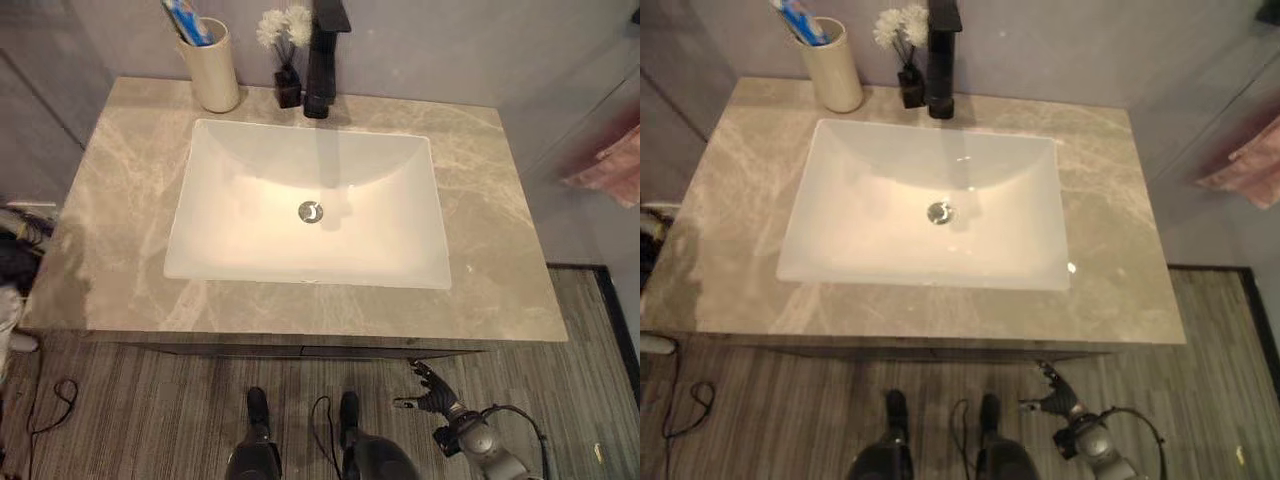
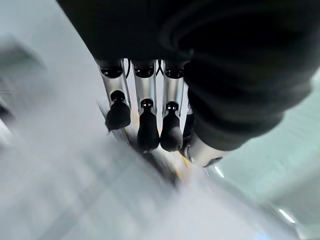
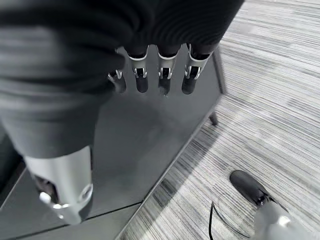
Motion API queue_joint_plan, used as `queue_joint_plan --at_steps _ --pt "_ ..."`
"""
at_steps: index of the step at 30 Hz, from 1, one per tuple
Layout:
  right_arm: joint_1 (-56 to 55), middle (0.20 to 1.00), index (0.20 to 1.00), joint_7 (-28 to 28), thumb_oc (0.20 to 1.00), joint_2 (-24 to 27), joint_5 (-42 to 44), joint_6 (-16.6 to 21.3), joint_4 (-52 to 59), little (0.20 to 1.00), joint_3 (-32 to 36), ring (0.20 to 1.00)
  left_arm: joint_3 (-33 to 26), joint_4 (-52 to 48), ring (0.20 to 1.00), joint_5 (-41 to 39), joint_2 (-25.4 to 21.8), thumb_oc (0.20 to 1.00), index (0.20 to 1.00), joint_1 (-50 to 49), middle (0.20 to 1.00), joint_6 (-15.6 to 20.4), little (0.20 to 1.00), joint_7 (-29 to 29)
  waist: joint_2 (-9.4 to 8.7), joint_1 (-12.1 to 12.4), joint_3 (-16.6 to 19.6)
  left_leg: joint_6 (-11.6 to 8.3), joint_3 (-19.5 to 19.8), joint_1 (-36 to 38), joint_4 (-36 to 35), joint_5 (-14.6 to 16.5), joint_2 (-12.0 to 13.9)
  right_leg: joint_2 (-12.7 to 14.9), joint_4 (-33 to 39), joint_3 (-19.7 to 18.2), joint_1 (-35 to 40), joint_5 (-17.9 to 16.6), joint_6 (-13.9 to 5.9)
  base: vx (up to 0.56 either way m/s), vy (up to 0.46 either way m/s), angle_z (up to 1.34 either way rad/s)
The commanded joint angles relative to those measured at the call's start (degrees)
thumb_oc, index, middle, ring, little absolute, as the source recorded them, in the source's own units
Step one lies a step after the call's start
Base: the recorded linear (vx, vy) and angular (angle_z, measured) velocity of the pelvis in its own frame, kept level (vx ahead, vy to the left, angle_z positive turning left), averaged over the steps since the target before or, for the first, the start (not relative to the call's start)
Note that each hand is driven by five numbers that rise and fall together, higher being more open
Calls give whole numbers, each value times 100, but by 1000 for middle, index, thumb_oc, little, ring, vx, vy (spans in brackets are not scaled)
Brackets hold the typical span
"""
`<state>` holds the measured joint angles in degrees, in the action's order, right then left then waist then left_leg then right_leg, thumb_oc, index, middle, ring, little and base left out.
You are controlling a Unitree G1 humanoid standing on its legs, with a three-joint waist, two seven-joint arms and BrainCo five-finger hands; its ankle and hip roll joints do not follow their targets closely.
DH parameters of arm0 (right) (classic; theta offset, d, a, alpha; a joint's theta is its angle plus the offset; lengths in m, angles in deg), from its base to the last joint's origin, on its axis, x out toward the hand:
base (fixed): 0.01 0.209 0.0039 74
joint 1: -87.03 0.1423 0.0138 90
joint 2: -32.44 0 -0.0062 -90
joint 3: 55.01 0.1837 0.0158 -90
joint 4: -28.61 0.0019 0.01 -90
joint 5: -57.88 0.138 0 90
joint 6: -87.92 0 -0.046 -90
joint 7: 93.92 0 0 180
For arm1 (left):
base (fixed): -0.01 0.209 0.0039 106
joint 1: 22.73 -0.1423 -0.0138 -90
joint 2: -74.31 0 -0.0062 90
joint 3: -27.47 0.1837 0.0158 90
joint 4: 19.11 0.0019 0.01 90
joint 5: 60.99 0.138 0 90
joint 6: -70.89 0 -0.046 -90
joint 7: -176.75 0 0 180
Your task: Put brush and paste in cup on sink, flatten towel.
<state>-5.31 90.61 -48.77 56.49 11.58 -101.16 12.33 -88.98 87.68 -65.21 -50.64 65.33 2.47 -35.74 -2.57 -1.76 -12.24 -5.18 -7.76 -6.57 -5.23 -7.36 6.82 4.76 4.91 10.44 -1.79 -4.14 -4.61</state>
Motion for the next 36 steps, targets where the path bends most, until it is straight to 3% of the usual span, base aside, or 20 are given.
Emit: queue_joint_plan --at_steps 1,2,3,5,6,8,10,12,16,17,18,19,21,22,23,26,28,30,31,36 --pt "-59 1000 1000 -51 1000 95 -146 102 17 1000 57 1000 -194 339 200 30 194 200 200 -267 200 305 200 -166 128 179 489 -289 154 -47 23 -168 339 119 -1018 285 -54 762 -252 -81 -153 40" --pt "-75 1000 1000 -45 1000 110 -176 111 -45 1000 70 1000 -351 435 200 117 388 200 200 -448 200 257 200 -262 119 240 481 -338 165 -35 23 -216 348 83 -919 319 59 766 -226 -160 -256 39" --pt "-83 1000 1000 -44 1000 189 -245 118 -98 1000 123 1000 -625 670 200 -255 1016 200 200 -713 200 313 200 -328 142 333 501 -449 195 -100 23 -388 422 -36 -457 389 248 687 -167 -118 -158 17" --pt "-103 1000 1000 -33 1000 210 -277 96 -137 1000 143 1000 -691 800 200 -520 1286 200 200 -761 200 359 200 -345 156 358 518 -465 199 -161 23 -477 466 -90 -293 405 314 659 -142 -73 -109 16" --pt "-119 1000 1000 -35 1000 253 -290 93 -140 1000 170 1000 -688 935 438 -671 1525 438 438 -849 438 337 438 -307 157 369 512 -467 201 -160 23 -506 485 -130 -167 411 419 649 -118 -31 -111 16" --pt "-181 1000 1000 -45 1000 398 -359 51 -168 1000 250 1000 -630 1543 1000 -1309 2056 1000 1000 -1002 1000 301 1000 -25 185 388 447 -428 221 -41 29 -539 477 -160 -21 425 660 635 -78 -10 -79 11" --pt "-149 1000 1000 -41 1000 509 -389 -31 -218 1000 340 1000 -379 2437 1000 -1715 2366 1000 1000 -1057 1000 15 1000 336 202 377 356 -380 294 -21 239 -533 411 -126 -81 398 707 616 -29 -64 -23 4" --pt "34 1000 1000 -62 1000 652 -257 -87 -365 1000 455 1000 167 4609 1000 -1989 2692 1000 1000 -843 1000 -673 1000 1175 183 308 266 -237 495 -127 736 -215 189 -19 -175 347 609 567 -6 -153 32 -3" --pt "451 1000 1000 -161 1000 713 -90 -112 -594 1000 445 1000 1259 6924 1000 -342 3107 1000 1000 -684 1000 -1694 1000 2425 126 88 469 77 901 155 1397 874 -472 101 -383 -254 263 403 -1 -80 119 -43" --pt "464 1000 1000 -255 1000 717 -128 -139 -632 1000 443 1000 1621 7056 1000 187 3282 1000 1000 -649 1000 -1785 1000 2686 140 30 543 129 975 307 1448 1085 -549 80 -427 -450 211 385 -9 -16 120 -58" --pt "464 1000 1000 -256 1000 717 -128 -139 -631 1000 445 1000 1622 7057 1000 187 3282 1000 1000 -646 1000 -1784 1000 2687 138 30 554 131 975 293 1439 1072 -554 85 -426 -450 195 379 -11 -57 271 -99" --pt "402 1000 1000 -275 1000 547 -130 -216 -630 1000 529 1000 2892 6488 1000 1232 3746 1000 1000 -392 1000 -1575 1000 2892 198 -155 693 282 1003 612 1157 1251 -611 46 -488 -882 -17 179 -139 -68 266 -94" --pt "304 1000 1000 -168 1000 406 -112 -244 -775 1000 580 1000 3787 5801 1000 1628 3886 1000 1000 -117 1000 -1437 1000 2826 207 -268 705 418 929 714 1006 1325 -695 143 -567 -1084 -235 1 -265 -111 273 -71" --pt "304 1000 1000 -168 1000 403 -113 -243 -776 1000 582 1000 3789 5800 1000 1628 3884 1000 1000 -116 1000 -1438 1000 2826 201 -265 718 420 926 699 997 1309 -702 150 -564 -1088 -254 -8 -267 -254 297 -88" --pt "300 1000 1000 -56 1000 288 -76 -262 -822 1000 593 1000 4520 5293 1000 1803 3835 1000 1000 205 1000 -1330 1000 2905 215 -406 602 535 855 740 874 1335 -824 249 -606 -1315 -530 -268 -432 -288 265 -100" --pt "310 1000 1000 23 1000 123 -169 -312 -940 1000 535 1000 5257 5063 1000 2197 3797 1000 1000 686 1000 -1288 1000 2956 155 -542 454 644 567 721 665 1274 -963 421 -474 -1620 -894 -714 -706 -318 265 -70" --pt "427 1000 1000 110 1000 -23 -150 -347 -1127 1000 464 1000 5452 5033 1000 2128 3866 1000 1000 1021 1000 -1311 1000 2900 146 -568 311 647 223 705 586 1206 -922 558 -397 -1373 -1092 -891 -774 -265 143 -144" --pt "529 1000 1000 166 1000 -135 -110 -365 -1235 1000 418 1000 5408 5075 1000 1998 3919 1000 1000 1147 1000 -1353 1000 2838 203 -471 226 643 -67 665 555 1146 -800 676 -555 -571 -1172 -650 -692 -299 103 -132" --pt "505 1000 1000 189 1000 -223 -68 -359 -1391 1000 392 1000 5448 5127 1000 2013 3976 1000 1000 1217 1000 -1389 1000 2835 240 -451 215 670 -365 659 469 1061 -711 697 -962 -223 -1013 -332 -570 -320 119 -142" --pt "302 1000 1000 346 1000 -425 110 -327 -1593 1000 521 1000 5184 5264 1000 1951 4013 1000 1000 1145 1000 -1499 1000 2608 290 -333 337 669 -1166 732 306 990 -522 748 -1550 448 -376 358 -472 -186 8 -136"
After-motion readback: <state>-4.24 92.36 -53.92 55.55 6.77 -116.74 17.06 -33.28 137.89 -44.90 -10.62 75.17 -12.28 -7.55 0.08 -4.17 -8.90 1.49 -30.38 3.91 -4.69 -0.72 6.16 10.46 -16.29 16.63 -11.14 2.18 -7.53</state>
